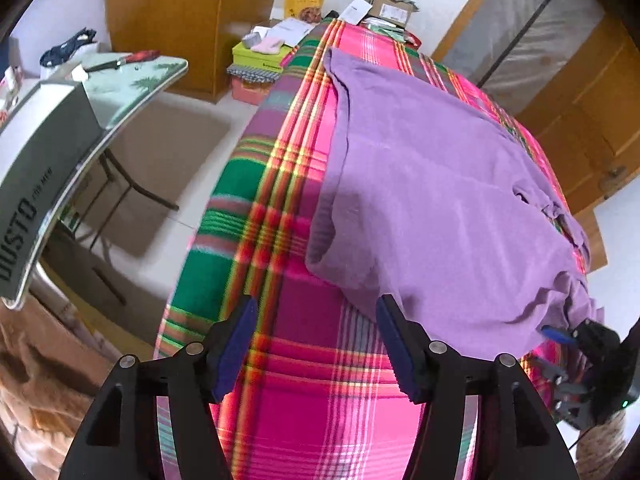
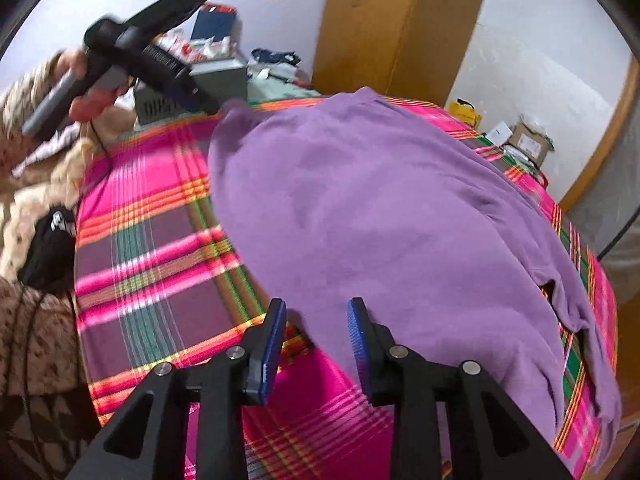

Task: Fold clothes

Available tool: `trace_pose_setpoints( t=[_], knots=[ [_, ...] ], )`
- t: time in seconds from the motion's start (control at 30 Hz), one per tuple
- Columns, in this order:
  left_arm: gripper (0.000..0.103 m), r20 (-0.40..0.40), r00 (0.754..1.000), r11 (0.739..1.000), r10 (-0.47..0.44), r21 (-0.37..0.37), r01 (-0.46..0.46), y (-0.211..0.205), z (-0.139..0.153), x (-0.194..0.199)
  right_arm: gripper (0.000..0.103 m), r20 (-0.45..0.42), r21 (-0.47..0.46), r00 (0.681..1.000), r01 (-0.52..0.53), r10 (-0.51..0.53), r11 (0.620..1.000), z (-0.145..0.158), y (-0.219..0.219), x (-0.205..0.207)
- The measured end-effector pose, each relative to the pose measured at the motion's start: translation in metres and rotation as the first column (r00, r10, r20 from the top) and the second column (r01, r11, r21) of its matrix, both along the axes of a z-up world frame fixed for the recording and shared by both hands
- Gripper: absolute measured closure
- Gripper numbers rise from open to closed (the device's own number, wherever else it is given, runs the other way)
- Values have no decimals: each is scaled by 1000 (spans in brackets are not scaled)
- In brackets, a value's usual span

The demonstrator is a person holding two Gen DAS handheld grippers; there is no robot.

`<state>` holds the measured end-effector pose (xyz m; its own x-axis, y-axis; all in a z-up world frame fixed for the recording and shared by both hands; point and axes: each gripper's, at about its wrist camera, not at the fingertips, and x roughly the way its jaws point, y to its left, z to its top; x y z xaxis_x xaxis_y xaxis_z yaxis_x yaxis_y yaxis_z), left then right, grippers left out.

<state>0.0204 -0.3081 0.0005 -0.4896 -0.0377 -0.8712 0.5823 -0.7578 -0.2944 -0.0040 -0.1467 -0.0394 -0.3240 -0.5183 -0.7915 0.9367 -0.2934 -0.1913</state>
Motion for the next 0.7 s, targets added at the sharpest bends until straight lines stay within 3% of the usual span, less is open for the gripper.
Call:
trace_pose_setpoints(
  t=[0.3,0.53,0.57,0.63,0.7],
  knots=[
    [39,-4,1000,1000,-12,19,12,6,-4,-4,66,-51,19,998,22,-21,1000,-5,2,1],
    [39,-19,1000,998,-3,69,4,6,-7,-12,66,18,-11,998,66,-66,998,-5,2,-10],
    [39,-19,1000,997,-3,74,4,6,-7,-13,71,41,-12,996,77,-76,997,-5,2,-12],
    [39,-25,1000,997,7,79,-5,6,-7,-16,92,62,-9,993,102,-101,995,-5,1,-14],
    [41,-34,999,996,21,87,-18,5,-7,-15,99,70,-10,991,114,-113,993,-5,2,-14]
  ],
)
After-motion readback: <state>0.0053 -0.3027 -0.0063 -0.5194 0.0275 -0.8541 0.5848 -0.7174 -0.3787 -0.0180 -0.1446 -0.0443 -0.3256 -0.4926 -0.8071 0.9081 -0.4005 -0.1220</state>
